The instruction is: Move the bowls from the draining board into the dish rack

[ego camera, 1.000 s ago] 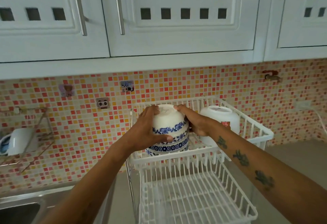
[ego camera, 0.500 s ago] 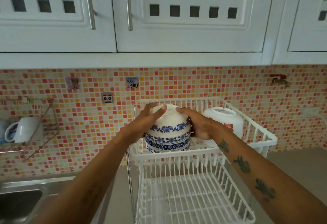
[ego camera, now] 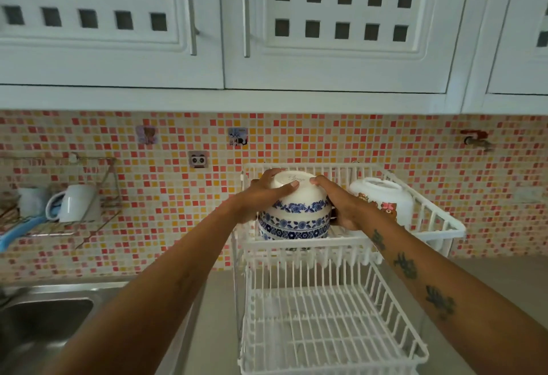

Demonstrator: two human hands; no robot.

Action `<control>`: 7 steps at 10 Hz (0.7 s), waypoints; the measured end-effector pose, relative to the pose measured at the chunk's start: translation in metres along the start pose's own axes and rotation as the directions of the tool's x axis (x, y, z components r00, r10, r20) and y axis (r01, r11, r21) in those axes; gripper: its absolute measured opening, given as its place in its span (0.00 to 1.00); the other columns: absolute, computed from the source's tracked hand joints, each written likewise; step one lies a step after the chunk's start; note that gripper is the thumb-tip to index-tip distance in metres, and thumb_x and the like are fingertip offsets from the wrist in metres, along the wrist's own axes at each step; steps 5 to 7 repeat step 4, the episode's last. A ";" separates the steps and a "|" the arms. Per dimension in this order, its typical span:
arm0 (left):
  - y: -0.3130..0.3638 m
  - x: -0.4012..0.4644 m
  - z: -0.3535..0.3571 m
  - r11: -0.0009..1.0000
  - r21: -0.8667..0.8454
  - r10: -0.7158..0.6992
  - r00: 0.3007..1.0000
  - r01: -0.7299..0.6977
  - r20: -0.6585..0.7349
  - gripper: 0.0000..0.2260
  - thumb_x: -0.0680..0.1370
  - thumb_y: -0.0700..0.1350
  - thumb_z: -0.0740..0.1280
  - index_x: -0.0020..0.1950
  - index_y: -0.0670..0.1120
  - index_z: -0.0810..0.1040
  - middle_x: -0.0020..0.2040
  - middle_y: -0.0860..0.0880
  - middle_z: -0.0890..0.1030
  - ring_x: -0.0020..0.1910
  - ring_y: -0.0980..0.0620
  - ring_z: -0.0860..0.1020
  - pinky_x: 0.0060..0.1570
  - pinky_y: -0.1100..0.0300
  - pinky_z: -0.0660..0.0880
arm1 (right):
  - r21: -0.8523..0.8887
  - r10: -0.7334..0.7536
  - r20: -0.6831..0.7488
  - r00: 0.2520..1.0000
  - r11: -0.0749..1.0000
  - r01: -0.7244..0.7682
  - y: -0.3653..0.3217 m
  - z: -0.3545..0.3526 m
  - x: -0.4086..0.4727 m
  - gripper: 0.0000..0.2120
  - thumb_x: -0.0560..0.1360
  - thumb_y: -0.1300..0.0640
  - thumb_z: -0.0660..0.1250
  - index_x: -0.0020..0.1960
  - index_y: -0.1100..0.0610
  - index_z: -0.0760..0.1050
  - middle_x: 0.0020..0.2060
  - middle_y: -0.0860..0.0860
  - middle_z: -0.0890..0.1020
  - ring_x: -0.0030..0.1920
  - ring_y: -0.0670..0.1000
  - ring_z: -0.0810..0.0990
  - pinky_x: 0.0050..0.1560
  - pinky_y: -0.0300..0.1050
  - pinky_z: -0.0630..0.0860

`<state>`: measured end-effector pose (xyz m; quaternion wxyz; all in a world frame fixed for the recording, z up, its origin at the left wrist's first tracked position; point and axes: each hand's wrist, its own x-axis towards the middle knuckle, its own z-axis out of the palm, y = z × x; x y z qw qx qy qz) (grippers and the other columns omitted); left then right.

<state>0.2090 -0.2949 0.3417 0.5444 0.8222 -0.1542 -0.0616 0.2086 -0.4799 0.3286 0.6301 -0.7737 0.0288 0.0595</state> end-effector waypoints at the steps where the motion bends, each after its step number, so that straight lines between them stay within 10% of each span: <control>1: 0.009 -0.011 -0.008 0.997 0.015 -0.070 0.997 0.070 -0.012 0.34 0.77 0.60 0.65 0.78 0.52 0.56 0.77 0.44 0.62 0.71 0.41 0.68 0.63 0.45 0.71 | -0.103 0.013 -0.104 0.994 0.994 -0.024 -0.007 0.011 -0.011 0.32 0.77 0.35 0.52 0.71 0.56 0.66 0.67 0.56 0.75 0.62 0.57 0.76 0.61 0.50 0.71; 7: 0.019 -0.088 -0.040 0.980 0.196 -0.030 1.000 0.027 0.010 0.32 0.79 0.61 0.60 0.79 0.49 0.55 0.80 0.42 0.58 0.76 0.38 0.63 0.69 0.39 0.66 | -0.361 -0.077 -0.359 0.930 0.930 -0.062 -0.020 0.047 -0.072 0.36 0.79 0.38 0.53 0.77 0.61 0.53 0.75 0.59 0.63 0.71 0.60 0.67 0.65 0.50 0.67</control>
